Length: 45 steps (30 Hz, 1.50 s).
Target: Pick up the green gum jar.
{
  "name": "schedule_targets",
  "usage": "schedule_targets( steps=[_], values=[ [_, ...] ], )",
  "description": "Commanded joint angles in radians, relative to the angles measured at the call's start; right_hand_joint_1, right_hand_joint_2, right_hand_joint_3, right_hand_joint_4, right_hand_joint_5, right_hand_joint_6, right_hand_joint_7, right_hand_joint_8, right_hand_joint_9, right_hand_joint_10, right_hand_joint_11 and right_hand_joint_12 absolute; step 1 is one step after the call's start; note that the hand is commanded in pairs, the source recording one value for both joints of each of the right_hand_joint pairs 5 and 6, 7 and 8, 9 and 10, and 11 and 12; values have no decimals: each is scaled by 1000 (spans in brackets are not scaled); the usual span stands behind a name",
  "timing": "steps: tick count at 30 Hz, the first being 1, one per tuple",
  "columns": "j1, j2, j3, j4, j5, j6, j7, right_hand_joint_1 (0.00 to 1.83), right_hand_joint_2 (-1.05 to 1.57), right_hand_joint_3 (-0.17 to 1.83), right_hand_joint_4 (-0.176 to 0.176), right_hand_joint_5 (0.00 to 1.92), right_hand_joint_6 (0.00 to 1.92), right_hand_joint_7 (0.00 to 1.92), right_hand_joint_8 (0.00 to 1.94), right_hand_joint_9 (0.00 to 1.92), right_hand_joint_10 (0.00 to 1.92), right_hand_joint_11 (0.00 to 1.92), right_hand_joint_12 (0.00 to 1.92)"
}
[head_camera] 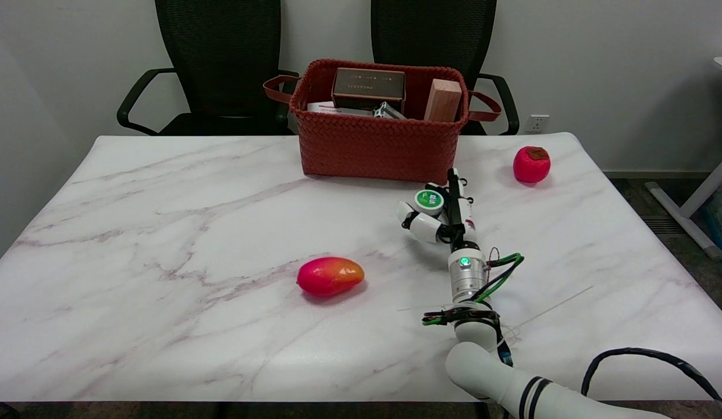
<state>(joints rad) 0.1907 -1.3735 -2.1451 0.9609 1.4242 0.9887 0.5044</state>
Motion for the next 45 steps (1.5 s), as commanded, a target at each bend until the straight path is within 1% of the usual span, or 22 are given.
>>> schedule_targets(
  steps=[1, 2, 3, 5, 6, 13, 15, 16, 17, 18, 19, 21, 22, 23, 25, 28, 36, 45],
  values=[
    [-2, -2, -7, -5, 42, -5, 4, 1058, 688, 679, 0, 172, 172, 627, 627, 505, 505, 278, 278],
    [-2, -2, -7, -5, 45, -5, 4, 1038, 739, 671, 0, 344, 344, 794, 794, 573, 573, 334, 334],
    [-2, -2, -7, -5, 46, -5, 4, 1021, 779, 658, 0, 474, 474, 930, 930, 636, 636, 388, 388],
    [-2, -2, -7, -5, 53, -5, 4, 1009, 806, 621, 0, 547, 547, 1031, 1031, 711, 711, 457, 457],
    [-2, -2, -7, -5, 55, -5, 4, 999, 825, 591, 0, 584, 584, 1094, 1094, 767, 767, 520, 520],
    [-1, -2, -7, -6, 56, 2, 4, 933, 874, 535, 0, 656, 656, 1219, 1219, 997, 997, 804, 804],
    [1, -2, -7, -5, 56, 6, 4, 929, 886, 518, 0, 690, 690, 1242, 1242, 1073, 1073, 944, 944],
    [2, -2, -7, -4, 56, 6, 4, 924, 894, 513, 0, 778, 778, 1272, 1272, 1125, 1125, 1060, 1060],
    [3, -2, -7, -3, 55, 6, 4, 914, 907, 504, 0, 958, 958, 1328, 1328, 1214, 1214, 1248, 1248],
    [3, -2, -7, -2, 52, 6, 4, 908, 915, 503, 0, 1033, 1033, 1358, 1358, 1279, 1279, 1315, 1315],
    [5, -2, -7, -1, 50, 6, 4, 876, 934, 497, 0, 1243, 1243, 1418, 1418, 1370, 1370, 1454, 1454],
    [5, -2, -7, 2, 49, 8, 4, 880, 947, 491, 0, 1429, 1429, 1466, 1466, 1448, 1448, 1546, 1546],
    [5, -2, -7, 2, 49, 8, 4, 889, 957, 484, 0, 1627, 1627, 1522, 1522, 1519, 1519, 1636, 1636],
    [5, -2, -7, 3, 48, 8, 4, 886, 965, 481, 0, 1772, 1772, 1571, 1571, 1582, 1582, 1724, 1724],
    [4, -2, -7, 5, 48, 8, 4, 883, 971, 473, 0, 1920, 1920, 1642, 1642, 1652, 1652, 1809, 1809],
    [3, -2, -7, 10, 45, 13, 4, 894, 963, 458, 0, 1920, 1920, 1698, 1698, 1698, 1698, 1875, 1875],
    [13, 4, -10, 65, -13, 77, 4, 902, 959, 439, 0, 1920, 1920, 1700, 1700, 1698, 1698, 1886, 1886],
    [34, 21, 3, 129, -100, 108, -8, 905, 961, 430, 0, 1920, 1920, 1693, 1693, 1688, 1688, 1893, 1893]
  ],
)
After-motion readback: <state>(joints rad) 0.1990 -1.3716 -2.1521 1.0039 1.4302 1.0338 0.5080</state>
